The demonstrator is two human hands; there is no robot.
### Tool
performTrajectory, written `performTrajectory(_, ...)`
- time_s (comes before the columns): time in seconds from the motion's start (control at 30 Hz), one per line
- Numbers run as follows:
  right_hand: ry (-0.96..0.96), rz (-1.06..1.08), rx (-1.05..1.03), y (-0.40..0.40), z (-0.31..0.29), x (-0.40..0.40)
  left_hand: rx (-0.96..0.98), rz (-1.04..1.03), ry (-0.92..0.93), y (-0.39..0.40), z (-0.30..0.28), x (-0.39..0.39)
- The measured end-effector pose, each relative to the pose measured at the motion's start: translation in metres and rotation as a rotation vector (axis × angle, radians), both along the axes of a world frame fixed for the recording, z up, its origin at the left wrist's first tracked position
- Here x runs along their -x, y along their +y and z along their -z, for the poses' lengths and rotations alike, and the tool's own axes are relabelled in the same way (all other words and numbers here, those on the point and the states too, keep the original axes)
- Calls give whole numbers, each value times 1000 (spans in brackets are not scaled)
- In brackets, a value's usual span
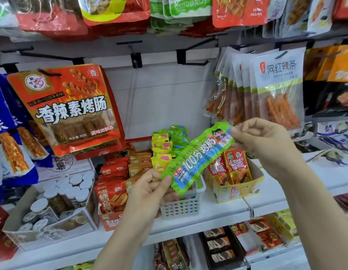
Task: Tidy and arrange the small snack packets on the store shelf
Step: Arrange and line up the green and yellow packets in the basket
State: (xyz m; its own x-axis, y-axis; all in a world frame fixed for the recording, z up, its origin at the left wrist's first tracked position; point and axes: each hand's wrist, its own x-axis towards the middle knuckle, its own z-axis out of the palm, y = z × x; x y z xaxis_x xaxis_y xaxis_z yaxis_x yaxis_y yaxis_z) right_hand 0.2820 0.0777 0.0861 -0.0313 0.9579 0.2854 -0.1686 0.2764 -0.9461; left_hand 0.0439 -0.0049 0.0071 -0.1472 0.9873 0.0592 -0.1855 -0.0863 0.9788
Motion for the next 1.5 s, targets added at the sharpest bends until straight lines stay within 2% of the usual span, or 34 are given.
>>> performTrajectory(0.27,-157,141,-59,-1,0,2,-19,14,56,0,1,5)
performTrajectory(0.4,-77,55,-48,-3,1,4,-26,186,-150,-5,0,2)
performTrajectory(0.47,-18,0,-28,-2,1,5,22,319,-318,-7,-4,-2)
performTrajectory(0.53,-19,-35,-21,-1,4,6,110,361,-450,-7,-11,-7)
performTrajectory(0.67,-77,-123,-45,-1,7,11,143,383,-530,-10,-12,-5)
performTrajectory(0.73,-61,-160,-57,-2,8,13,93,444,-472,-14,-13,-2)
performTrajectory(0.83,-54,-200,-62,-2,8,16,20,496,-246,-19,-16,0)
performTrajectory(1.03,115,-383,226,1,4,12,-119,160,82,-13,-15,-5)
performTrajectory(1.1,134,-460,257,-1,3,11,-165,70,165,-11,-10,-5)
performTrajectory(1.23,-119,-306,67,-2,8,15,-182,20,240,-11,-5,-6)
performTrajectory(1.4,-69,-253,60,-1,11,16,-163,46,269,-11,-4,-7)
performTrajectory(1.5,-57,-266,49,-1,11,16,-235,64,273,-13,-9,-6)
